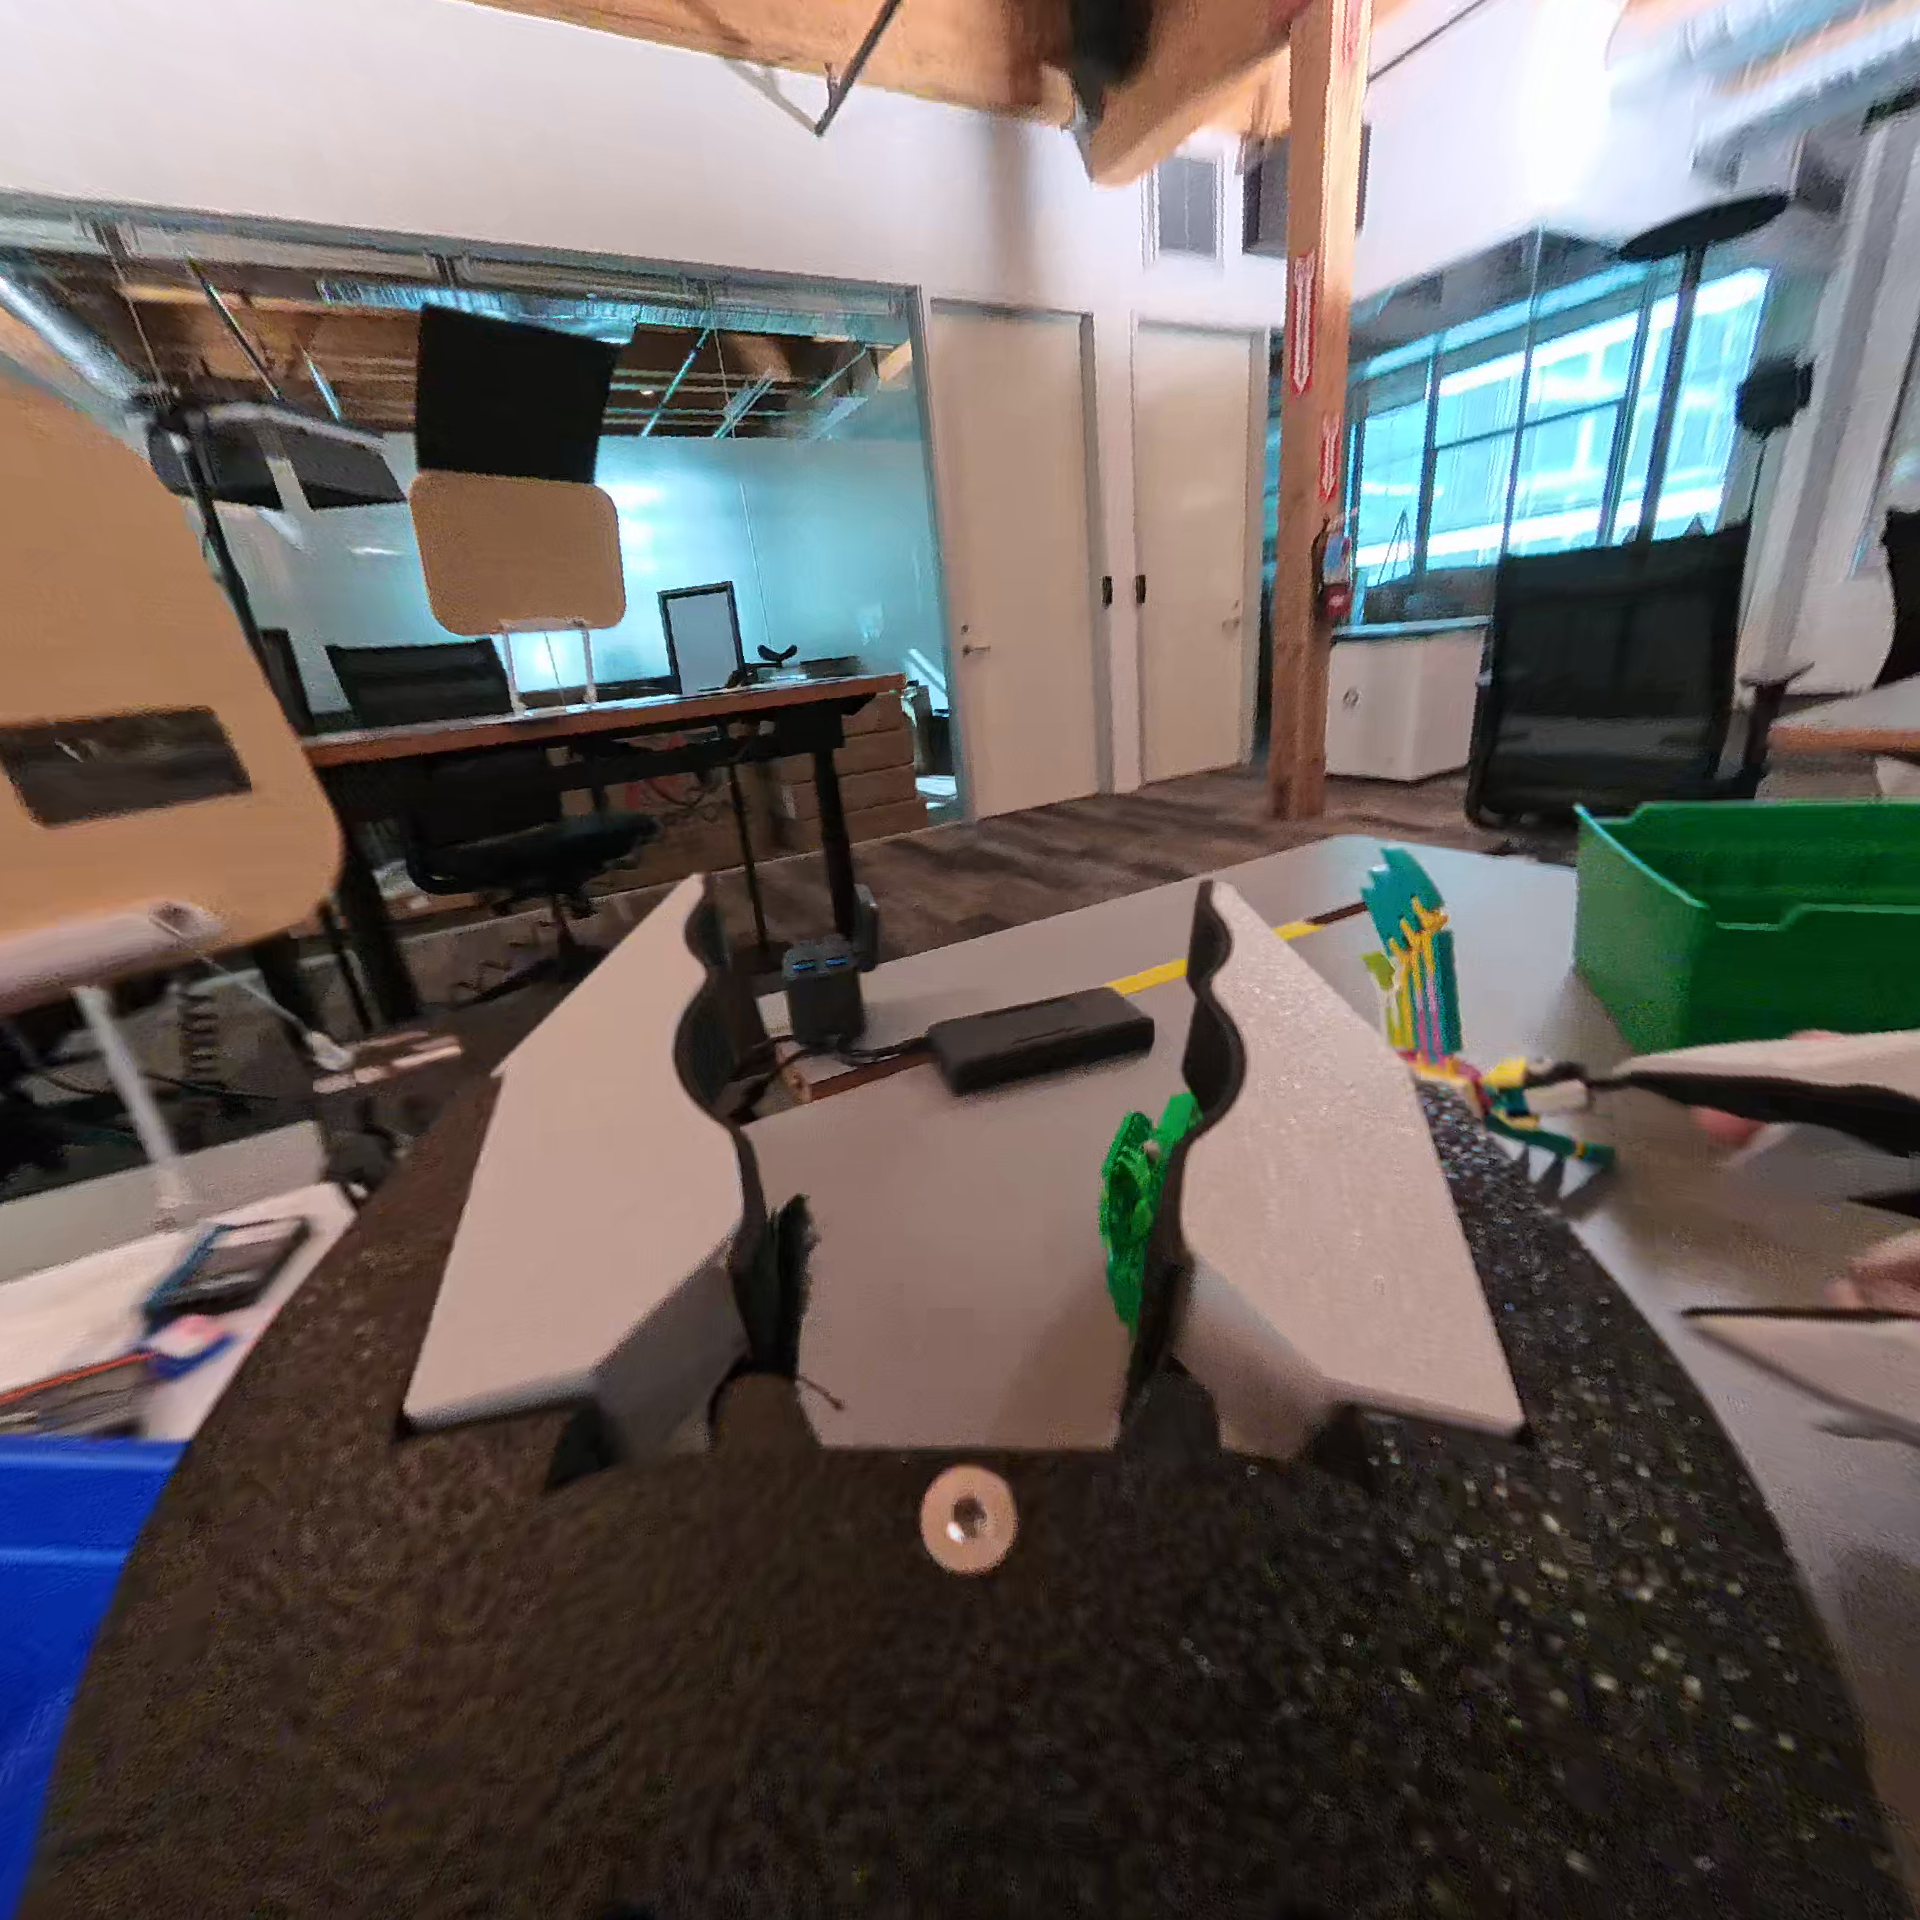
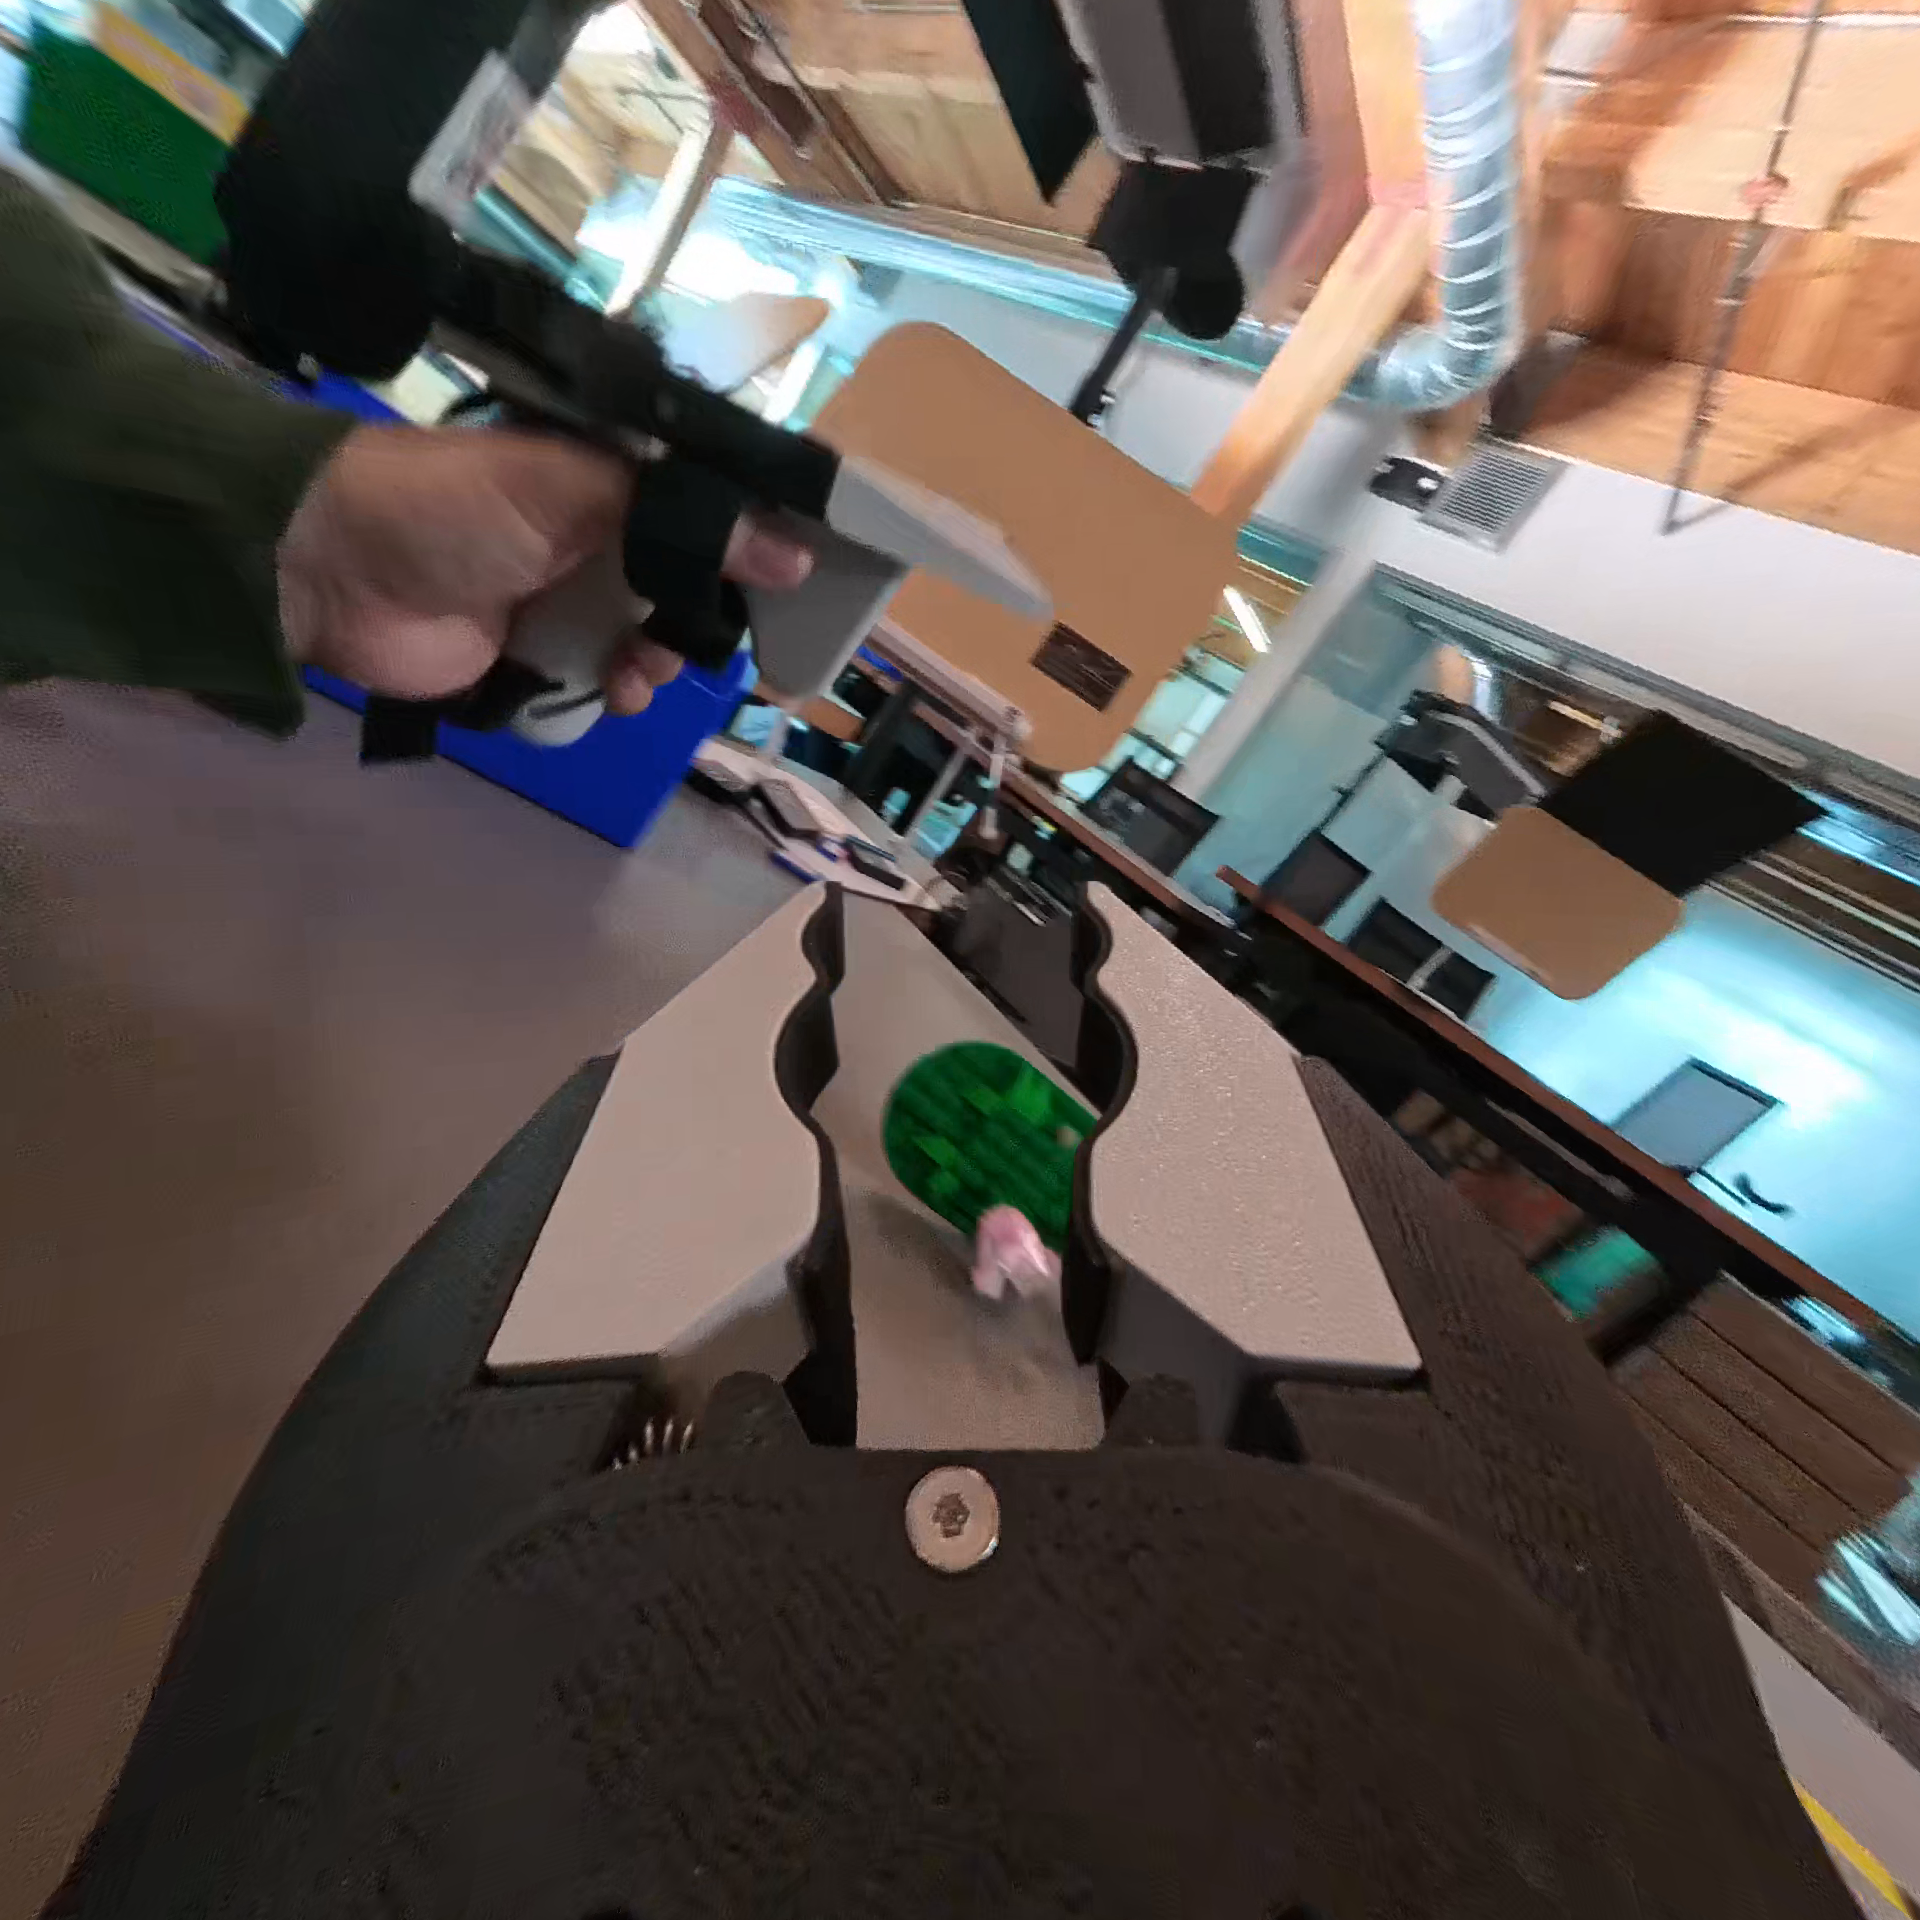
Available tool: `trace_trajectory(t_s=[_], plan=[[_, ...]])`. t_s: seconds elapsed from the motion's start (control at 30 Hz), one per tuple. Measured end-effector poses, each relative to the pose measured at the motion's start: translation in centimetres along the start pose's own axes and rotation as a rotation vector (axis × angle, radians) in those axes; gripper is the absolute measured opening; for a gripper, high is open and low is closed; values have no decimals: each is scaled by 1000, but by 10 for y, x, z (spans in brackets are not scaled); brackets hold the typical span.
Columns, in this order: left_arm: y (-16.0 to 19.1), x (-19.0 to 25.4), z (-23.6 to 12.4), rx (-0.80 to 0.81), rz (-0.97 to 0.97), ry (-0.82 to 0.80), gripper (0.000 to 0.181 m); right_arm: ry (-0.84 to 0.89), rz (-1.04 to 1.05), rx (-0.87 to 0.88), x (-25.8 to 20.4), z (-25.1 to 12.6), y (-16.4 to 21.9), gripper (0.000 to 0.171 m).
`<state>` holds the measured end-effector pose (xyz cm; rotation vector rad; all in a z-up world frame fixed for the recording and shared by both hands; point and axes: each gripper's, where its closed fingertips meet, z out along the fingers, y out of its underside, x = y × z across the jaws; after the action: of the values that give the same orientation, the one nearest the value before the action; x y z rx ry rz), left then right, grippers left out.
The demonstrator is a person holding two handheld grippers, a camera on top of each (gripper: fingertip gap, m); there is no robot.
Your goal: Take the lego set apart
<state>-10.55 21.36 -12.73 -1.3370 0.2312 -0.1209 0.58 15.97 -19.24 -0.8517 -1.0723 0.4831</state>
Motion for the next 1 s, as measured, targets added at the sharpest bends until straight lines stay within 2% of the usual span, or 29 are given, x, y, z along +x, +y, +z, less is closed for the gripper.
trace_trajectory(t_s=[0.13,0.23,0.3,0.4,0.5,0.57,0.67,0.77,1.0], plan=[[44,-17,25,69,-164,-127,85,143,47,5,49,-16,9,40],[71,-10,29,47,-134,-89,75,126,23,-56,55,-14,30,33],[71,-4,29,10,-106,-40,81,108,40,-105,53,-10,43,31],[63,8,21,55,-94,10,69,84,67,-172,49,-5,58,27],[65,19,23,36,-7,33,66,23,97,-307,36,7,83,30],[70,26,26,16,12,56,66,6,37,-352,32,17,93,30],[74,29,28,-5,9,66,64,-11,-20,-359,29,32,99,30],[77,24,27,-23,-3,54,62,-9,10,-341,34,42,101,30],[90,31,31,-104,-18,84,60,7,30,-271,37,40,91,30]])
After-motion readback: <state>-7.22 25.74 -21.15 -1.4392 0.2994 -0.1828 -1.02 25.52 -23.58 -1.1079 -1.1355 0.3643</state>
